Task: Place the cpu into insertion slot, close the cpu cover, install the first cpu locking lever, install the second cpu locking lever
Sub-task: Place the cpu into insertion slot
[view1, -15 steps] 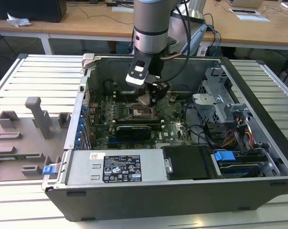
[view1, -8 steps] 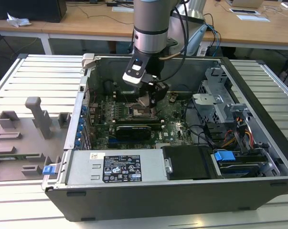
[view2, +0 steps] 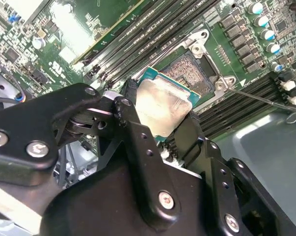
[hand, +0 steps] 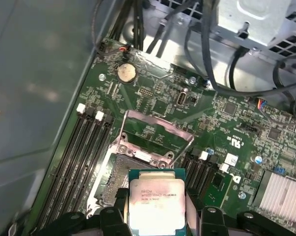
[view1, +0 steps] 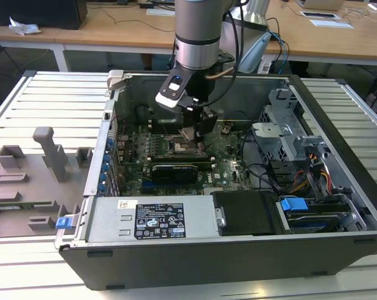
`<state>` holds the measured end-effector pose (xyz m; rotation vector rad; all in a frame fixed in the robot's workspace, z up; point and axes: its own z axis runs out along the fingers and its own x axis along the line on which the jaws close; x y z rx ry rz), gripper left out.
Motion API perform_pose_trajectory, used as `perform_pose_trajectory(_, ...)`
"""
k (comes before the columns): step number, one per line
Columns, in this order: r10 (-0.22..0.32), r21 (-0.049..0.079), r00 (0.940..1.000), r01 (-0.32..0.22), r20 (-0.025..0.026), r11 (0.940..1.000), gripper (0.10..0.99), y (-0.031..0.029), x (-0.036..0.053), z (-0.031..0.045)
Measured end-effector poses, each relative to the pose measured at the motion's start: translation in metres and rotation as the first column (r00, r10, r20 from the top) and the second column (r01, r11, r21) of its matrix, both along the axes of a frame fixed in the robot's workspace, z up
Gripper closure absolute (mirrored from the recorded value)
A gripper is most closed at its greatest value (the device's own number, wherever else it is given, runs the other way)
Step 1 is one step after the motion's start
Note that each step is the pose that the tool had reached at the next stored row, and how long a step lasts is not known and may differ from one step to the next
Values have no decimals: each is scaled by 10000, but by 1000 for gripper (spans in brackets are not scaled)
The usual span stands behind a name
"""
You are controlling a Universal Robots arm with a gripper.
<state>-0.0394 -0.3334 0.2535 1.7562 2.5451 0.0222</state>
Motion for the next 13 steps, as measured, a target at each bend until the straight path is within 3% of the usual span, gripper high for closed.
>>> perform_pose_trajectory(6, -647, -28, 9979, 647, 1, 9979, 541, 0, 0, -2)
perform_pose_trajectory(13, -1405, -73, 9901, 1405, 5, 9900, 541, 0, 0, -5)
